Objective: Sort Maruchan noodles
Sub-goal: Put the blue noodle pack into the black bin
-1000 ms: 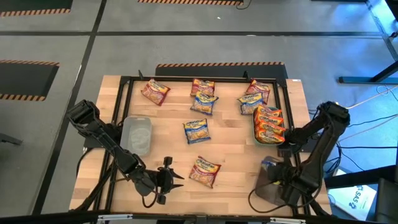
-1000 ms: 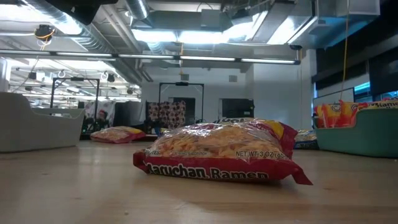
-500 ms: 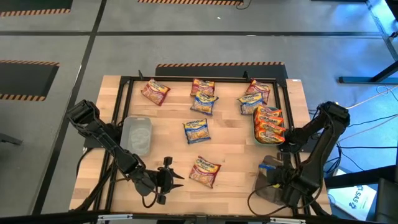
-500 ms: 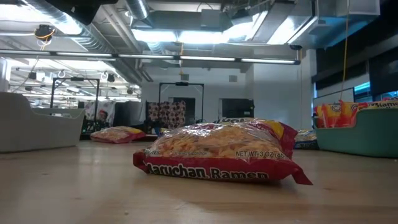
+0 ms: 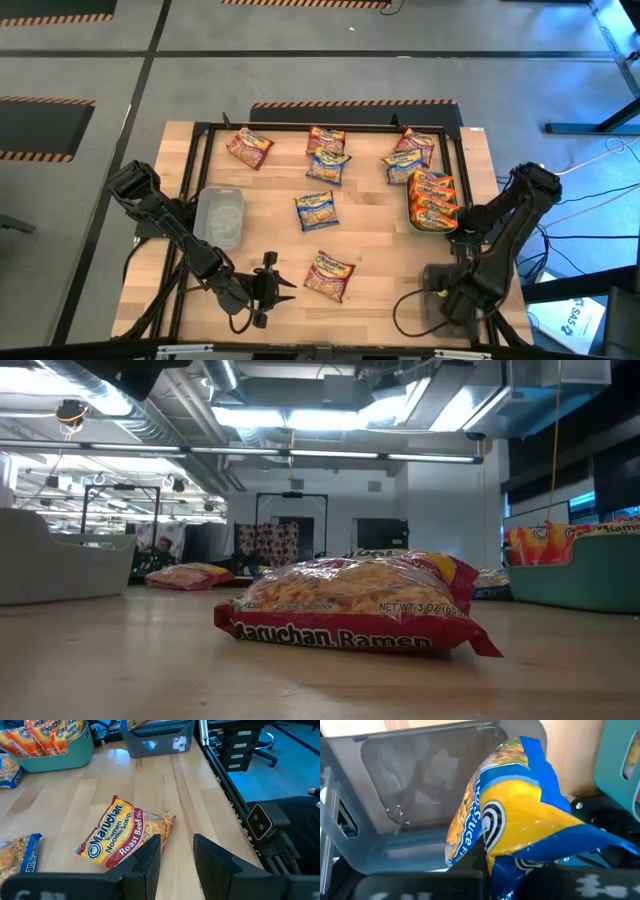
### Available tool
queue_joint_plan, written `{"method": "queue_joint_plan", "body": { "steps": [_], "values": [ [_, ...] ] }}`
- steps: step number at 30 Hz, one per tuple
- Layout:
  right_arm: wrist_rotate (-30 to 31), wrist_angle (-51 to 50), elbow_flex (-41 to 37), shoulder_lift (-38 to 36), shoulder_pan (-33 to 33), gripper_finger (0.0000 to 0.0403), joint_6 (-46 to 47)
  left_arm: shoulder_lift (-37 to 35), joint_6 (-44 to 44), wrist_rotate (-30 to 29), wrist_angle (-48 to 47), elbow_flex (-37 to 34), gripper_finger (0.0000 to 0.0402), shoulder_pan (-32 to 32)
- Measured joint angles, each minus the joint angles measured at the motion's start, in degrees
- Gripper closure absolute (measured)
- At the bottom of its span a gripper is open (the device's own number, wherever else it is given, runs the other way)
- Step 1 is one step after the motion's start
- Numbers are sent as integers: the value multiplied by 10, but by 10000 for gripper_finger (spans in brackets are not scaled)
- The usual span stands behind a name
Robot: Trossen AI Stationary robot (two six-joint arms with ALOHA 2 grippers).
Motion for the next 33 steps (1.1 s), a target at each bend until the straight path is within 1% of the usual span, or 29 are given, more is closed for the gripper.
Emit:
{"method": "queue_joint_plan", "body": {
  "steps": [6,10,16,20,22,28,33],
  "values": [
    [0,38,-31,0,-24,384,-48,0,0,0,0,0,292,0],
    [2,74,-57,0,-23,384,-77,0,1,0,0,0,292,0],
    [5,89,-92,0,-23,384,-123,0,1,0,0,0,292,0],
    [35,113,-116,0,-23,384,-168,0,1,0,0,0,292,0],
    [40,127,-130,0,-23,384,-180,0,1,0,0,0,292,2],
    [45,148,-167,0,-23,384,-142,0,1,0,0,0,292,7],
    [69,144,-166,0,-23,384,-57,0,1,0,0,0,292,7]
  ]
}}
